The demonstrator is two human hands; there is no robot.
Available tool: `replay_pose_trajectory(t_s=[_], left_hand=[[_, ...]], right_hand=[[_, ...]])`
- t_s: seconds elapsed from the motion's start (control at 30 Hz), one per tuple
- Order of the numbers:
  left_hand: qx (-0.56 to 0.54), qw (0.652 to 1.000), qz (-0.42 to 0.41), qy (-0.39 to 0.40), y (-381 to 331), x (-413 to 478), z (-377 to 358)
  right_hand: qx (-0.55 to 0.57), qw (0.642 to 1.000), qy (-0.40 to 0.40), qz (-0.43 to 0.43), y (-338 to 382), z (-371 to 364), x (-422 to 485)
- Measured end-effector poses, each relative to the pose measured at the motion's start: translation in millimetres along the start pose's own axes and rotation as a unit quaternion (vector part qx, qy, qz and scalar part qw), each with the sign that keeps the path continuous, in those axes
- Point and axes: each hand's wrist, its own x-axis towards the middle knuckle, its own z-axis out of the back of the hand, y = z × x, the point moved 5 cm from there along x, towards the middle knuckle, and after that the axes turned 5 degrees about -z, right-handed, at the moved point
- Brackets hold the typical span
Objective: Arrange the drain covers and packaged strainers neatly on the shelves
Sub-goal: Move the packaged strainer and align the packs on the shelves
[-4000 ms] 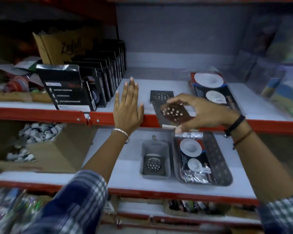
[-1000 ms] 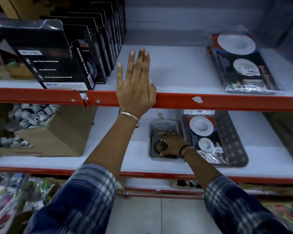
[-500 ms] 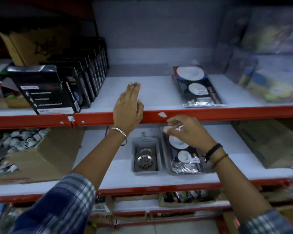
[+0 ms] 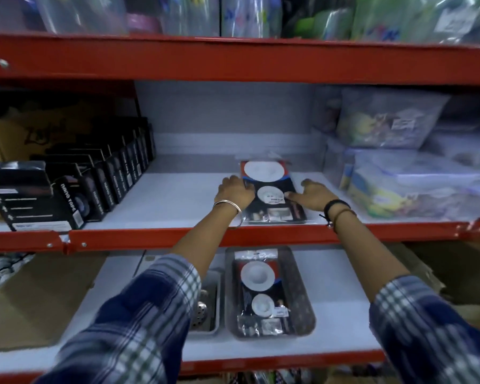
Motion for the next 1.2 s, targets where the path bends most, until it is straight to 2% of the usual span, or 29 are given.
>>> replay_pose_trajectory(t_s=[0.07,0.2,0.3,0.47,0.73,0.87,1.03,1.2], left_hand=[[-0.007,0.998,0.052,0.039,3,4,-13],[0.006,0.998,0.062,0.012,-3,9,-17],[-0.089,0.993,0.078,-0.020,-5,10,-13],[-0.213,0.969,0.083,-0.096,-6,-19,-6],[-0.231,0.955,-0.020,-0.187,-9,-132,-24],[-0.207,0.959,-0.036,-0.192,17,-188,-63],[-0.206,0.961,-0.065,-0.174,46,-249,-111],[-0.194,0.971,0.010,-0.140,87,-288,-164]], right_hand=[[0.025,0.999,0.026,-0.005,-2,-8,7],[0.105,0.994,-0.008,-0.026,-3,-12,20],[0.182,0.982,-0.035,-0.037,-1,-8,19],[0.216,0.970,-0.107,0.019,-4,2,-9],[0.237,0.936,-0.213,0.147,-34,-22,-111],[0.257,0.933,-0.201,0.152,-68,-66,-154],[0.257,0.945,-0.165,0.119,-116,-129,-186],[0.218,0.969,-0.096,0.062,-156,-187,-198]])
